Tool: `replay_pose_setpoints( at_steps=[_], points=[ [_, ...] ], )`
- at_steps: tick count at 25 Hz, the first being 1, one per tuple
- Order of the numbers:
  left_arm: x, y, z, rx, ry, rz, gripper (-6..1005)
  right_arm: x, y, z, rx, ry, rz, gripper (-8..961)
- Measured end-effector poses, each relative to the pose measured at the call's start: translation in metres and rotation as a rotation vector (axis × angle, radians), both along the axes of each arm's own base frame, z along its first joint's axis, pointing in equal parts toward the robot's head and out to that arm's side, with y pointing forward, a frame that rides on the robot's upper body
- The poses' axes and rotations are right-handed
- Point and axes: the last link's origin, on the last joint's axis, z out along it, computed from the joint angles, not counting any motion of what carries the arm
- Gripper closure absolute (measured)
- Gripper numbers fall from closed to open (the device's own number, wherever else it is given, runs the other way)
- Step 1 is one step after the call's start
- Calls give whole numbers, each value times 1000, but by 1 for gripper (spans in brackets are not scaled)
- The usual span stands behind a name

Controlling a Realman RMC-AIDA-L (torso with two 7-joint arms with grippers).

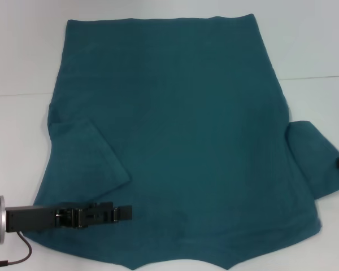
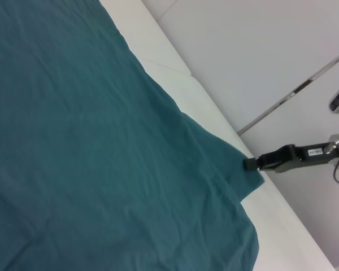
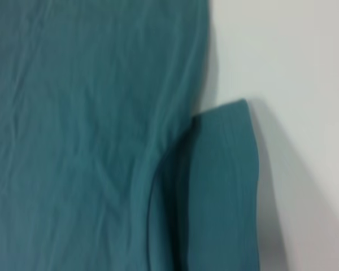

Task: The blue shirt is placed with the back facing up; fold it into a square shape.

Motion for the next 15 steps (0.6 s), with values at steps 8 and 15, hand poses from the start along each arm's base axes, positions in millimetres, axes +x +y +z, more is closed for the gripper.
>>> replay_pose_setpoints(
  at_steps=[8,15],
  points=[
    [-1,-1,0,-6,-4,12,140,-5,8,32,46,-38,-2,938],
    [-2,-2,1,-1,-8,22,139,-13,14,48,77,-71,-6,937]
  ],
)
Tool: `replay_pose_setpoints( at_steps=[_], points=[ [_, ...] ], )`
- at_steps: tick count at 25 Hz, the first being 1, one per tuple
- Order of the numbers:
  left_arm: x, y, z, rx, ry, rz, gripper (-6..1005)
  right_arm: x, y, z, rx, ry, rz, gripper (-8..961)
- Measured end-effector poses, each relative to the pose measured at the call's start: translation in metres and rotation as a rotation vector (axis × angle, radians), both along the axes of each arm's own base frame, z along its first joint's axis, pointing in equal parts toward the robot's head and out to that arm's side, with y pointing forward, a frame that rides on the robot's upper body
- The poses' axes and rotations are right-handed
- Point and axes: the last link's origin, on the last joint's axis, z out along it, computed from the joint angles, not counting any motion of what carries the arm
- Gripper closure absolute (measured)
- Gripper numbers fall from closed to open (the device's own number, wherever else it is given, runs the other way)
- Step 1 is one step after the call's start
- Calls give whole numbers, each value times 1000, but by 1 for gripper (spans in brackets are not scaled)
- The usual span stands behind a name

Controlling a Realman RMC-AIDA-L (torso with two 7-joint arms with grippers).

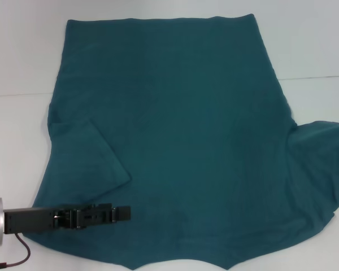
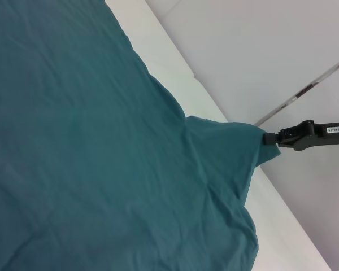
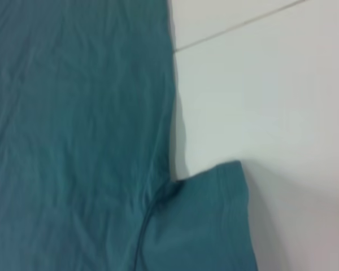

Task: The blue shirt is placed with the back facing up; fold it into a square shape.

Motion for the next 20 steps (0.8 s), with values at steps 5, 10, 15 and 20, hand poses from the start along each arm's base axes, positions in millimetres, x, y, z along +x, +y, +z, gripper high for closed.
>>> replay_pose_setpoints(
  at_steps=[5,10,15,20],
  points=[
    [0,0,0,2,0,2,139,-18,3,-13,-46,69,47,937],
    [-1,1,0,6,1,7,139,-49,10,-39,-132,140,131,936],
    [-2,2,0,11,4,20,140,-76,21,-65,-200,130,204,936],
    [-3,3,1,17,8,25,140,-97,31,-84,-224,129,247,935]
  ],
)
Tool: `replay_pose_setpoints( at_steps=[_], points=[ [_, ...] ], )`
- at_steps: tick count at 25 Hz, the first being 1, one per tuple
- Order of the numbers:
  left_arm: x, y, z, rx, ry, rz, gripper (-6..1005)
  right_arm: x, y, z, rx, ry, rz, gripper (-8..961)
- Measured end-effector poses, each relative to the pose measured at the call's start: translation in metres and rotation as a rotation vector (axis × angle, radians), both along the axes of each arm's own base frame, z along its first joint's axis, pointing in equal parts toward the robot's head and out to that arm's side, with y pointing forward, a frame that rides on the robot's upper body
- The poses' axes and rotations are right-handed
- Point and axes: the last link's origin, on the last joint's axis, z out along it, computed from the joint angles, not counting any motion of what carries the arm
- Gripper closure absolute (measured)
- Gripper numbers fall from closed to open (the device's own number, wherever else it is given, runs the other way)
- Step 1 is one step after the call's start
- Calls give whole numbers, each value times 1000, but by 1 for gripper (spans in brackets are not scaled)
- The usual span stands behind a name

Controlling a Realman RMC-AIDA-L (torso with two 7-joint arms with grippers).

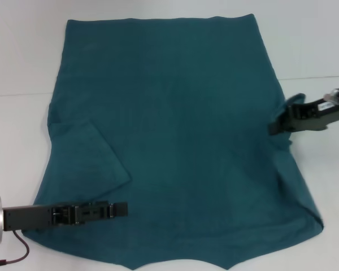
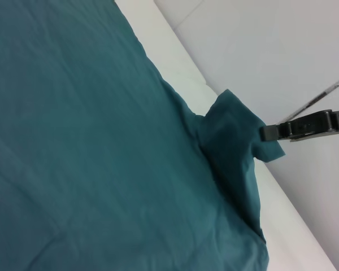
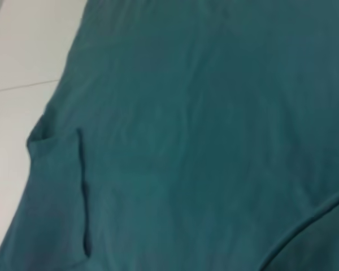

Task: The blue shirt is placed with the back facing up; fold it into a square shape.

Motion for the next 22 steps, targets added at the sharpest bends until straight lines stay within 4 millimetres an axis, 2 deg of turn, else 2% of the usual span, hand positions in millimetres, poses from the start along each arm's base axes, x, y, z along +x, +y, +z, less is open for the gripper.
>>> replay_pose_setpoints(
  at_steps=[10,18,22],
  points=[
    [-2,3,1,18,-1,33,140,-15,10,-36,-43,-21,27,934],
    [-3,3,2,19,-2,38,139,-12,9,-33,-31,-2,17,933],
    [-4,4,3,24,-3,45,139,-11,7,-28,-20,48,21,772]
  ],
)
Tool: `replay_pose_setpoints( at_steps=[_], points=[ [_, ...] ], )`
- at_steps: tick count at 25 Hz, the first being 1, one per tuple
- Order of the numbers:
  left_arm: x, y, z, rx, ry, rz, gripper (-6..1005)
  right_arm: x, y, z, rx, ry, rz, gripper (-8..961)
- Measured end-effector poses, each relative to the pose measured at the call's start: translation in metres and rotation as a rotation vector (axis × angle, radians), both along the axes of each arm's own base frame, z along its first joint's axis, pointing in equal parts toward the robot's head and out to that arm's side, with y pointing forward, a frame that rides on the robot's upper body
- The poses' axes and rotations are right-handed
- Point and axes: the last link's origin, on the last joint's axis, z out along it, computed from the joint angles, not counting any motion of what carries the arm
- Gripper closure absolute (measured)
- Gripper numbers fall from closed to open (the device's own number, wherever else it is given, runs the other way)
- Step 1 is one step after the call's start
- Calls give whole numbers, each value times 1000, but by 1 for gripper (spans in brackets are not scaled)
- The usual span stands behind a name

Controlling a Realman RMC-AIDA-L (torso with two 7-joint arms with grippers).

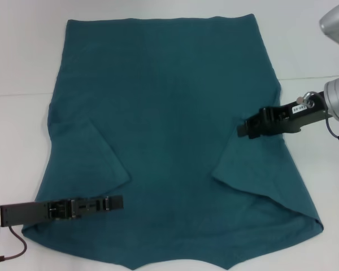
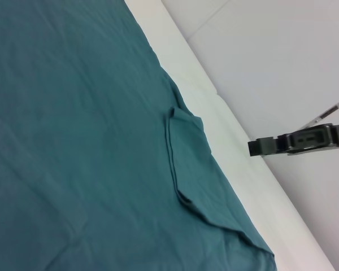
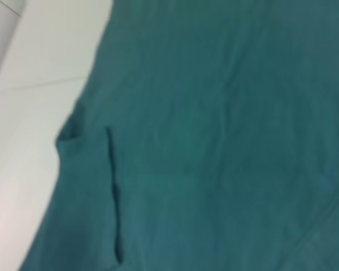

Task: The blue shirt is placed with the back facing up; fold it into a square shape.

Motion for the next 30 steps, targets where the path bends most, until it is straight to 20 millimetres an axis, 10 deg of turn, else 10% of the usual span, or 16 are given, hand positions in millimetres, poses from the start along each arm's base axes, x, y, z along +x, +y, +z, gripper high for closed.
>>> replay_pose_setpoints(
  at_steps=[12,30],
  points=[
    [-15,-1,23,-56,-101,310,140,13,-14,37,-1,95,26,278],
    [-79,-25,56,88,-159,694,139,27,-25,41,-5,107,0,219]
  ],
)
